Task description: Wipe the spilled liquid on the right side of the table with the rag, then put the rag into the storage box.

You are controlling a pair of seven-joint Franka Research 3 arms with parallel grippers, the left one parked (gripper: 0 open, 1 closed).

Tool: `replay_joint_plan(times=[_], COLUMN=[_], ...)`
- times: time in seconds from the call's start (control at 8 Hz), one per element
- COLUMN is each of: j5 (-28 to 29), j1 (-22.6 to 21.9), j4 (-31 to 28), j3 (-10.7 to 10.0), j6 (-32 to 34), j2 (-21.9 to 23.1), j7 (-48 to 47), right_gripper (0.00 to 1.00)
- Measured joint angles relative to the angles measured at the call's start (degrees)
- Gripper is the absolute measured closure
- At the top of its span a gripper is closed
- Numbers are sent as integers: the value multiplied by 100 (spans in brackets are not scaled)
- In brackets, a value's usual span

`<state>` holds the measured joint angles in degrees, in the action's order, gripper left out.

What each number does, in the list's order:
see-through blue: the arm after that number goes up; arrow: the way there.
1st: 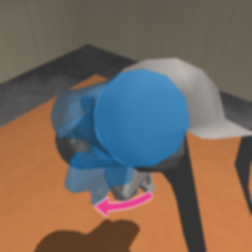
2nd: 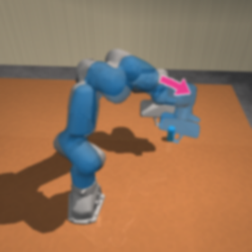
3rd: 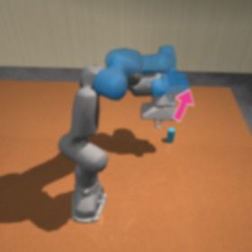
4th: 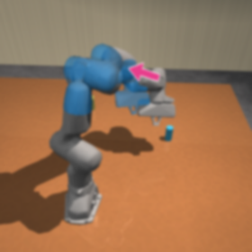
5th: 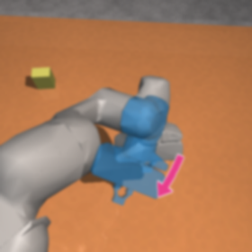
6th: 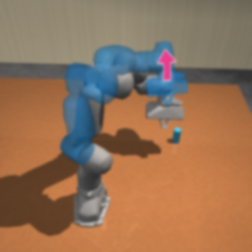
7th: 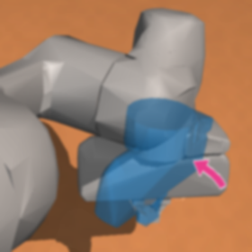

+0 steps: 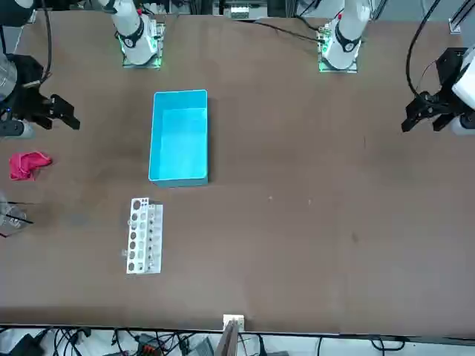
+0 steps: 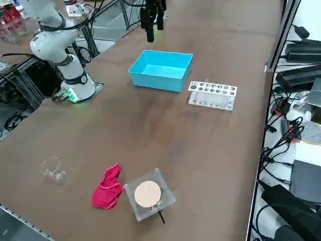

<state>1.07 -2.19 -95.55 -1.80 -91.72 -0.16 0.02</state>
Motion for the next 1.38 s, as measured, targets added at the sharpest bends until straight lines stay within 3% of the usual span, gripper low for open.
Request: replay_joint_plan(times=[0.62,0.88,1.12,1.38], j5=[-1,-88,-217,-234], j1=[1,44,447,1198], j4=[0,2,3,-3], j3=[-1,-25,-64,-112], j6=[12,406,1175,1819], j2=[0,-5,-36,-209], j7=[0,-18,-29,-50], right_gripper=[0,0,0,0])
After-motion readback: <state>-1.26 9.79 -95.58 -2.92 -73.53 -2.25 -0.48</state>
